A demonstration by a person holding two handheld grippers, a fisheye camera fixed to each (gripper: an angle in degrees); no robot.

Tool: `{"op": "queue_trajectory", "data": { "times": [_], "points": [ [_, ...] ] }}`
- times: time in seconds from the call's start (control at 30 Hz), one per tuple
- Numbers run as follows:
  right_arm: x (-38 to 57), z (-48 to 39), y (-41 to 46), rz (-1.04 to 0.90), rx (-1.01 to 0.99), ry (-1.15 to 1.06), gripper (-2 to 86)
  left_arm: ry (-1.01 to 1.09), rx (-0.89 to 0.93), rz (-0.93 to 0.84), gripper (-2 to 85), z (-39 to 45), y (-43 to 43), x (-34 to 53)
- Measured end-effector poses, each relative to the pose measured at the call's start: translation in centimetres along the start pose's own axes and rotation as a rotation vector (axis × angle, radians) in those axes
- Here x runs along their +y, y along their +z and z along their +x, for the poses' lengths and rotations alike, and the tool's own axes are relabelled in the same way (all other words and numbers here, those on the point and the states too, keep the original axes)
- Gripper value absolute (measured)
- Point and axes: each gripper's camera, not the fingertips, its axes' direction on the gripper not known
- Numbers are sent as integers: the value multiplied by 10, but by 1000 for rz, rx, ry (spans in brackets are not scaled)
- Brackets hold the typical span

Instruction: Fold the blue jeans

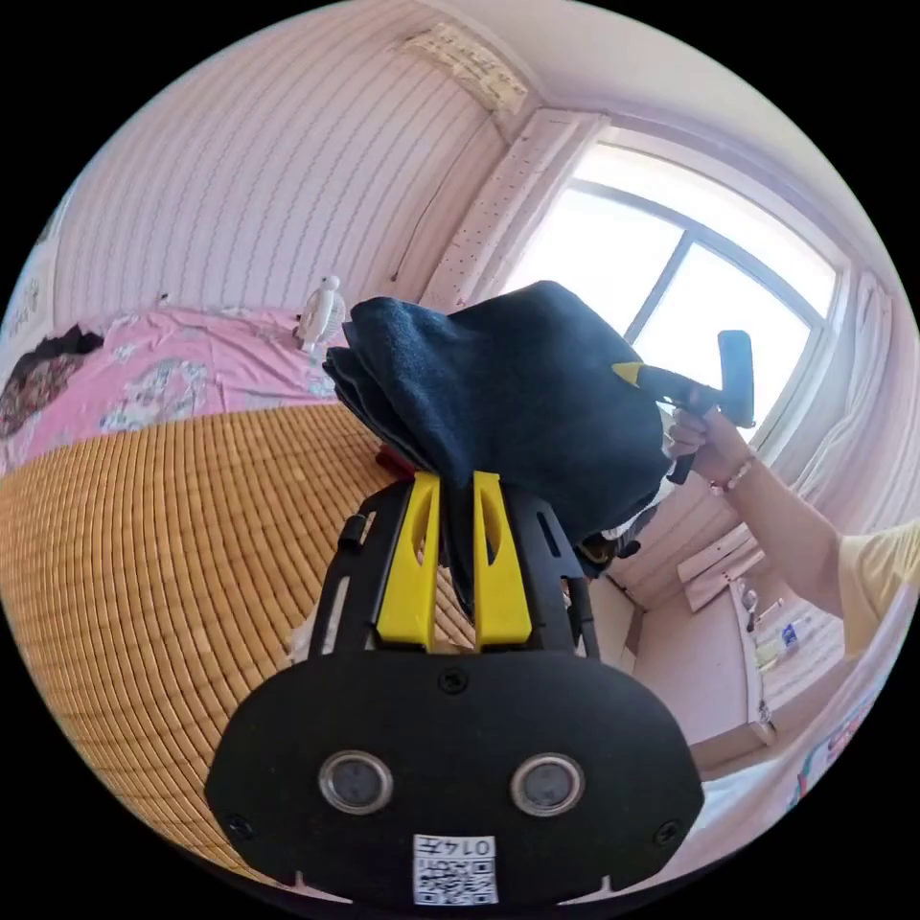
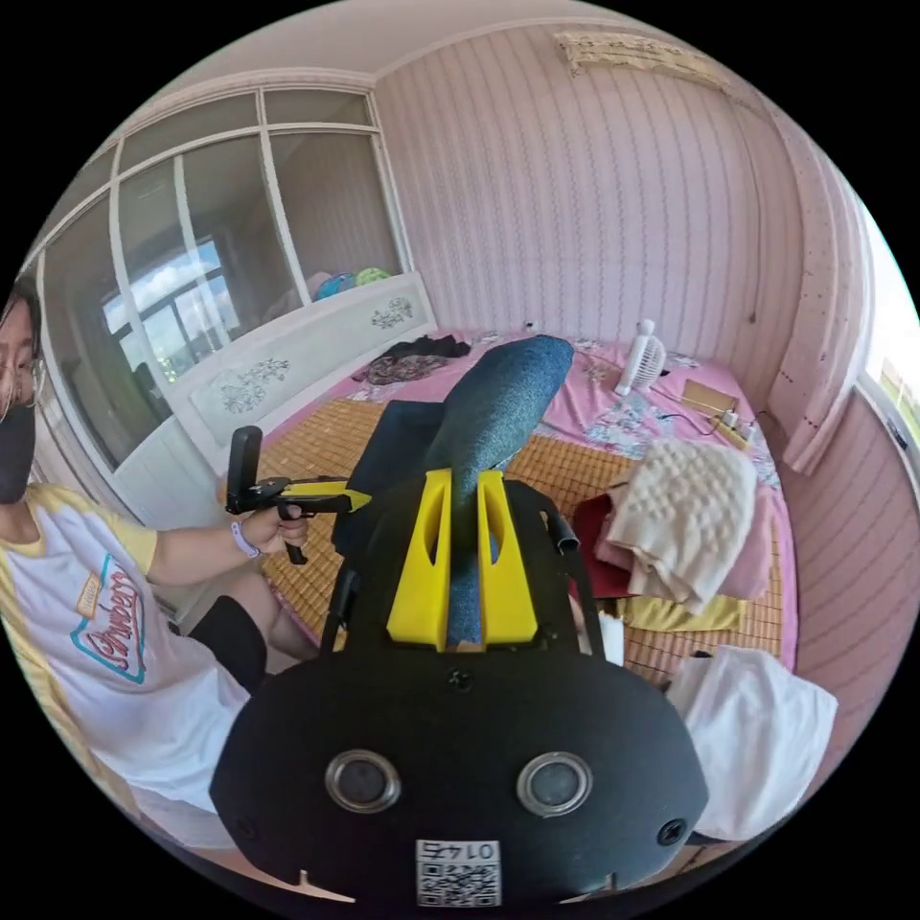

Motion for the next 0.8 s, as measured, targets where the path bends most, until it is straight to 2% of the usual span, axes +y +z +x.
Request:
{"op": "queue_trajectory", "data": {
  "times": [0.07,0.17,0.27,0.33,0.37,0.43,0.47,0.6,0.7,0.8],
  "points": [
    [-38,51,-27,-21,198,16,61,67,-15,-32,62,38,63,-89],
    [-79,131,-27,-132,435,127,99,21,3,-85,69,59,148,-171],
    [-84,194,8,-226,678,265,111,80,-143,-135,54,73,237,-199],
    [-70,212,43,-217,624,297,106,127,-205,-205,52,78,286,-198],
    [-60,223,75,-277,539,301,107,146,-239,-281,55,80,314,-196],
    [-44,240,120,-398,501,357,101,157,-252,-368,59,80,340,-195],
    [-36,243,138,-431,510,358,93,147,-256,-390,59,79,346,-195],
    [-25,226,142,-353,531,375,77,127,-185,-356,61,78,318,-194],
    [-29,185,125,-338,514,361,81,159,-135,-241,62,83,242,-183],
    [-32,98,112,-338,591,265,77,92,-122,-168,63,80,156,-167]
  ]
}}
